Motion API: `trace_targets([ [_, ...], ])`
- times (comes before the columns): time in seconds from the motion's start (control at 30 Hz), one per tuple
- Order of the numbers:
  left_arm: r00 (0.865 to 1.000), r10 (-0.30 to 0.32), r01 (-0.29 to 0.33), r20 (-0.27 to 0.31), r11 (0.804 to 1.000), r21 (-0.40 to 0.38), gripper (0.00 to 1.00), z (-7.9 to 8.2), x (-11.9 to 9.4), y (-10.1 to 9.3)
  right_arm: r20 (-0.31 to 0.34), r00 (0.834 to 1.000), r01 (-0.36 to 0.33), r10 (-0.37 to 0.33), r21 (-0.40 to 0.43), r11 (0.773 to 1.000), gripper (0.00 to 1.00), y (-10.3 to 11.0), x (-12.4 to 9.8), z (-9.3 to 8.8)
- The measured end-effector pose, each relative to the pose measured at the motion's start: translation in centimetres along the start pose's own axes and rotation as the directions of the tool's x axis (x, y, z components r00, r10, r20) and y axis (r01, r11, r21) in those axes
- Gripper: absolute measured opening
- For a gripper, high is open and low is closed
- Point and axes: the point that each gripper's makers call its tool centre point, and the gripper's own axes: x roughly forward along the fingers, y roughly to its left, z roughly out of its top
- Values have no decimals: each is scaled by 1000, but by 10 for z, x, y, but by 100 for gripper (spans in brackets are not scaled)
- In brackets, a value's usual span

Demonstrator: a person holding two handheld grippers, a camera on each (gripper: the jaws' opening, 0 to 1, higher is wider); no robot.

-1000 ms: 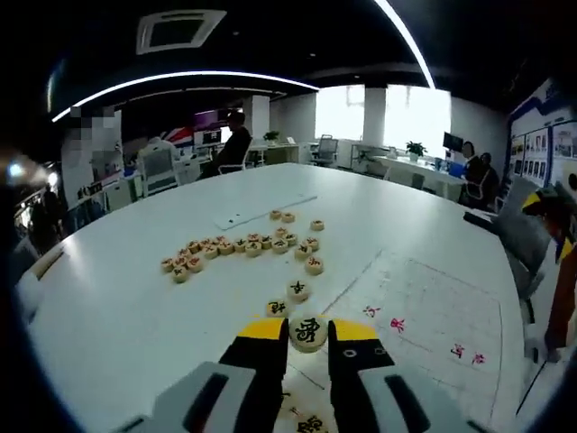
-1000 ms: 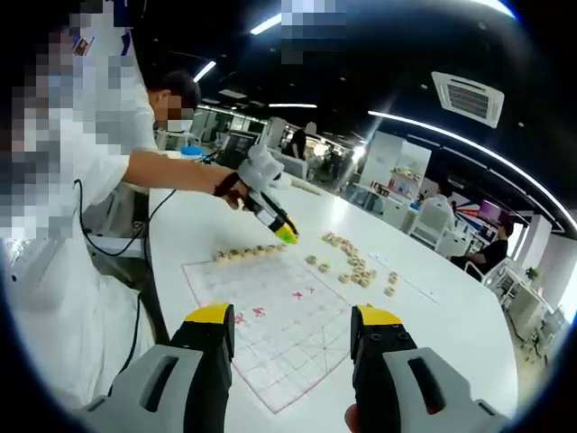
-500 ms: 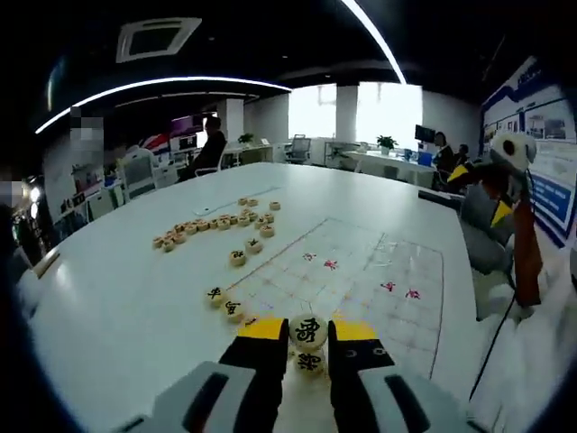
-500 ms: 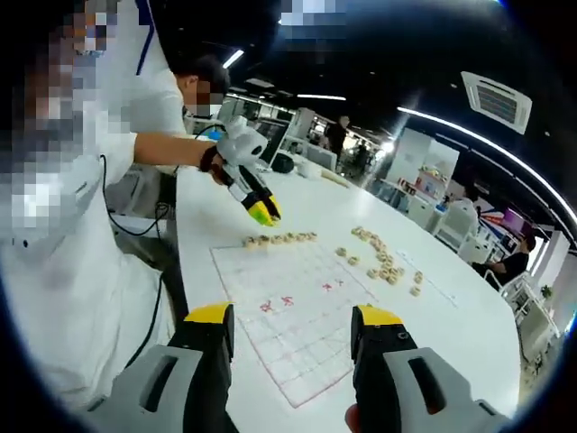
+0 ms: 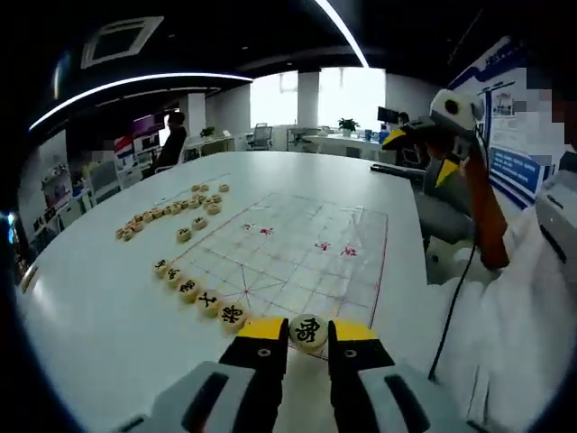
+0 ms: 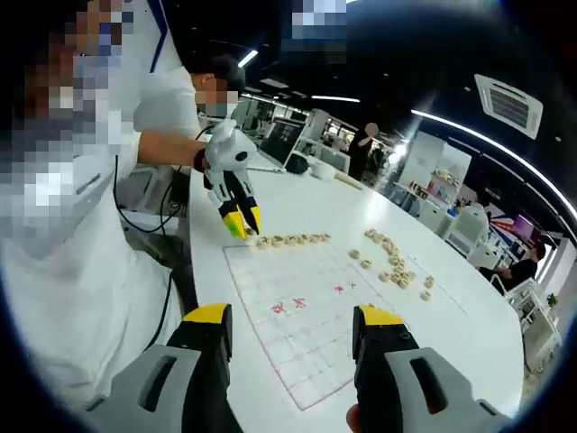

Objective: Pick up the chess pieces one by one and place each piece onto its starting position on the chessboard, setting the pieces on their correct points until all the chess pieces are arranged in the starting layout

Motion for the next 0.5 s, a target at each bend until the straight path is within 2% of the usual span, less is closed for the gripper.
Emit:
trace_targets([
  [0.5, 1000, 17, -17, -17, 999, 31, 20, -9, 8, 6, 2, 1000, 20, -20, 4, 1000, 54, -6, -1, 0],
])
